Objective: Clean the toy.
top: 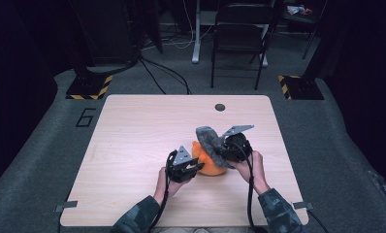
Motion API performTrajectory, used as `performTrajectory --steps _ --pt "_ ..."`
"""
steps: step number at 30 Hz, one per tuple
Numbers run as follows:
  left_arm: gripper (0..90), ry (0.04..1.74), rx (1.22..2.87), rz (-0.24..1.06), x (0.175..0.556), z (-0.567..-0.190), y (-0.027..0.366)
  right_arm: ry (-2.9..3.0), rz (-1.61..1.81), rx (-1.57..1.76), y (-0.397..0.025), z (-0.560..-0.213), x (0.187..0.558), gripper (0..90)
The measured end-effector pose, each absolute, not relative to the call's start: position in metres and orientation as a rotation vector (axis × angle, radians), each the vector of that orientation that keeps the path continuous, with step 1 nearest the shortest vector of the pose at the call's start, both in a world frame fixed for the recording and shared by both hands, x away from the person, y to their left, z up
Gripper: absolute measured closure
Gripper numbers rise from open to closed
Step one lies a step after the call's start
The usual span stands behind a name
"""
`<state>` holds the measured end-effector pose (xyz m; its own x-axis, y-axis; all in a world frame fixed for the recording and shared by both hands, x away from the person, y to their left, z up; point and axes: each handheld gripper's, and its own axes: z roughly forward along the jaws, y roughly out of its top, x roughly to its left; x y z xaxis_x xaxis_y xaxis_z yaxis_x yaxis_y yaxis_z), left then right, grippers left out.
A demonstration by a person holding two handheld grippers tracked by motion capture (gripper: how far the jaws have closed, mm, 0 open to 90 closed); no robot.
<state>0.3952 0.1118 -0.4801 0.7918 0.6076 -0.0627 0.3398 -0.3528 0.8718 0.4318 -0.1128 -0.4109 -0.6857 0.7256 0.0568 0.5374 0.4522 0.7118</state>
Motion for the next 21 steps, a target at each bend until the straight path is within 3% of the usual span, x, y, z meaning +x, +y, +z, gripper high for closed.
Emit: performTrajectory --steps 21 --pt "72.0 0.705 1.964 0.329 0.395 -0.481 0.112 2.424 0.838 1.302 -0.150 -0.445 0.457 78.0"
